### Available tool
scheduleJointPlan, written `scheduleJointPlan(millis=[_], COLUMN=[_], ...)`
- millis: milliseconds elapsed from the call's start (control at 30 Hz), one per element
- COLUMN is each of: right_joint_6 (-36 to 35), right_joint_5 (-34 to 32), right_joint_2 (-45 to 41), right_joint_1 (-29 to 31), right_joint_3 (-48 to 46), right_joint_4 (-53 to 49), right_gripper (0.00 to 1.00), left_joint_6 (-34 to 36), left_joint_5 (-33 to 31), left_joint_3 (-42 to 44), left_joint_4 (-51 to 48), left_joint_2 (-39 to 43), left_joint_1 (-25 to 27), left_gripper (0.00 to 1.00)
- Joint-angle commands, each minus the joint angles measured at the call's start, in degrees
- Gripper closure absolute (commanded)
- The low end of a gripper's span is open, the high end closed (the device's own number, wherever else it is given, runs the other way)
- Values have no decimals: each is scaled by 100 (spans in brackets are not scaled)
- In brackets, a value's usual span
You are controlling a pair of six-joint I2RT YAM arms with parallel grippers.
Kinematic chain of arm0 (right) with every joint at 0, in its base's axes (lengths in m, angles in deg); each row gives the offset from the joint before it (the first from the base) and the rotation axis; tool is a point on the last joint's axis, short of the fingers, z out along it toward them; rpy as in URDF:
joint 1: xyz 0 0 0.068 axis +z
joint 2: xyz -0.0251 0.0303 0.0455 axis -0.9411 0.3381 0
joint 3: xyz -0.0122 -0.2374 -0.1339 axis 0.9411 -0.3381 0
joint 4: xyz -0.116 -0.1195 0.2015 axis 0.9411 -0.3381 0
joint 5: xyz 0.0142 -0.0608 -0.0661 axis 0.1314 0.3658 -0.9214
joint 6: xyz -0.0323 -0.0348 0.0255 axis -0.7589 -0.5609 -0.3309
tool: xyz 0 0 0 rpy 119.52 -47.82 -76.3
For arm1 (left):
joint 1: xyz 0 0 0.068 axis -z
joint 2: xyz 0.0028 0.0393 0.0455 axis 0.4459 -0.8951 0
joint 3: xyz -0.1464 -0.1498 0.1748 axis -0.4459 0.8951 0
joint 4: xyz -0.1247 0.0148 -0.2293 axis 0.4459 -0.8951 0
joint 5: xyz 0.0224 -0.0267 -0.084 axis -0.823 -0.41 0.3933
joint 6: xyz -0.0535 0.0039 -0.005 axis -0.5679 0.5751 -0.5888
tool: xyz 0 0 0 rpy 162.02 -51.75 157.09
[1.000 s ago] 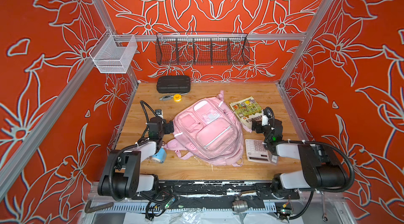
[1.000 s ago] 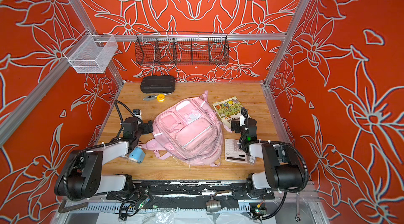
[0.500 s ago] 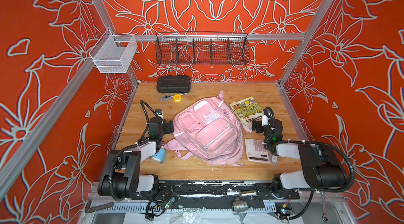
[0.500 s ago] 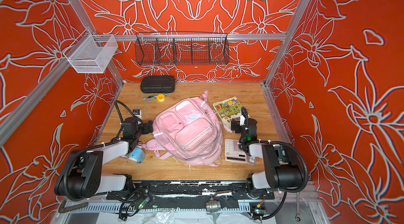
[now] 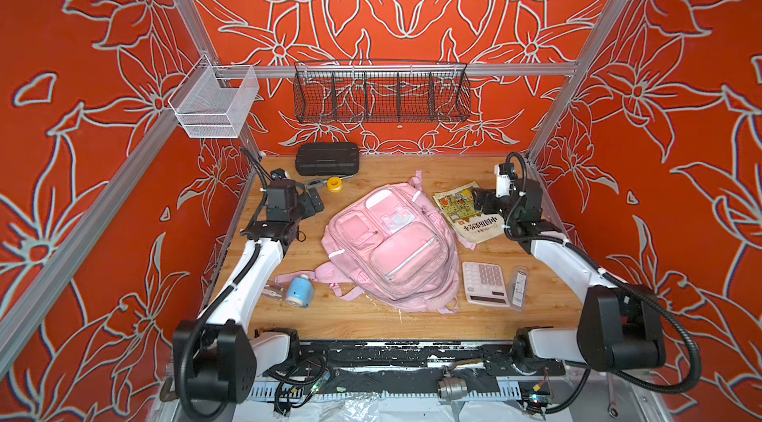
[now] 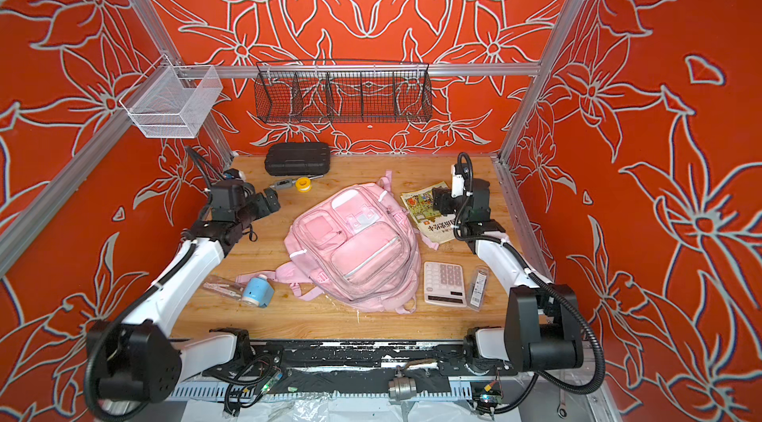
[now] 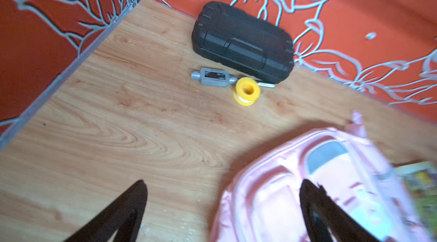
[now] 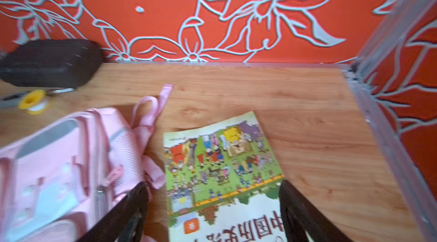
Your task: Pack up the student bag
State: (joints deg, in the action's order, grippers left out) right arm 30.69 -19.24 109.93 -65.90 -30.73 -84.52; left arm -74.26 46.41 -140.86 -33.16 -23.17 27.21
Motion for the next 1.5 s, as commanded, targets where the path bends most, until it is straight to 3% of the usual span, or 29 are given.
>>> scheduleJointPlan(millis=[0,100,200,400,633,733,900,1000,1133,1300,1333,1400,1467], right_joint_6=[275,207,392,493,647,750,1201,1639,2166,3102,3270,3645,4012], right_joint_5=[933,1012,1067,929,1352,1616,2210,2494,2527,2262,2192,1886,1585], right_joint_2=[822,1459,1910,2446,2918,2935,2492,1985,1310,639,579,469,413], right_joint_1=[357,664,743,870,995,1024,1026,1027,1068,1245,1298,1421,1511], right_joint_3=[638,1169,1414,1829,1926,1898,1654,1347,864,46,-100,-431,-733], right_joint_4=[-1901,-2435,-2513,-2924,-3006,-2951,-2560,-2113,-1636,-839,-680,-278,114], right_gripper=[16,16,18,21,36,48,73,81,87,92,92,92,92], left_joint_6=[-2196,-3222,-3766,-4037,-4109,-3955,-3466,-3132,-2389,-1502,-1375,-1125,-970], left_joint_5=[672,642,669,749,741,855,1041,928,864,1178,1233,1313,1343], left_joint_3=[364,794,1015,1102,1422,1296,770,392,-483,-1844,-2080,-2597,-2958], left_joint_4=[-1971,-1873,-1782,-1441,-778,-502,-573,-696,-1154,-1783,-1891,-2199,-2446], left_joint_2=[441,748,525,-331,-1100,-1555,-2059,-2063,-2235,-2979,-3161,-3554,-3814], left_joint_1=[393,974,1427,1876,1896,1895,1897,1877,1643,1235,1200,1174,1175], left_gripper=[4,7,7,7,15,25,61,83,100,100,94,66,47])
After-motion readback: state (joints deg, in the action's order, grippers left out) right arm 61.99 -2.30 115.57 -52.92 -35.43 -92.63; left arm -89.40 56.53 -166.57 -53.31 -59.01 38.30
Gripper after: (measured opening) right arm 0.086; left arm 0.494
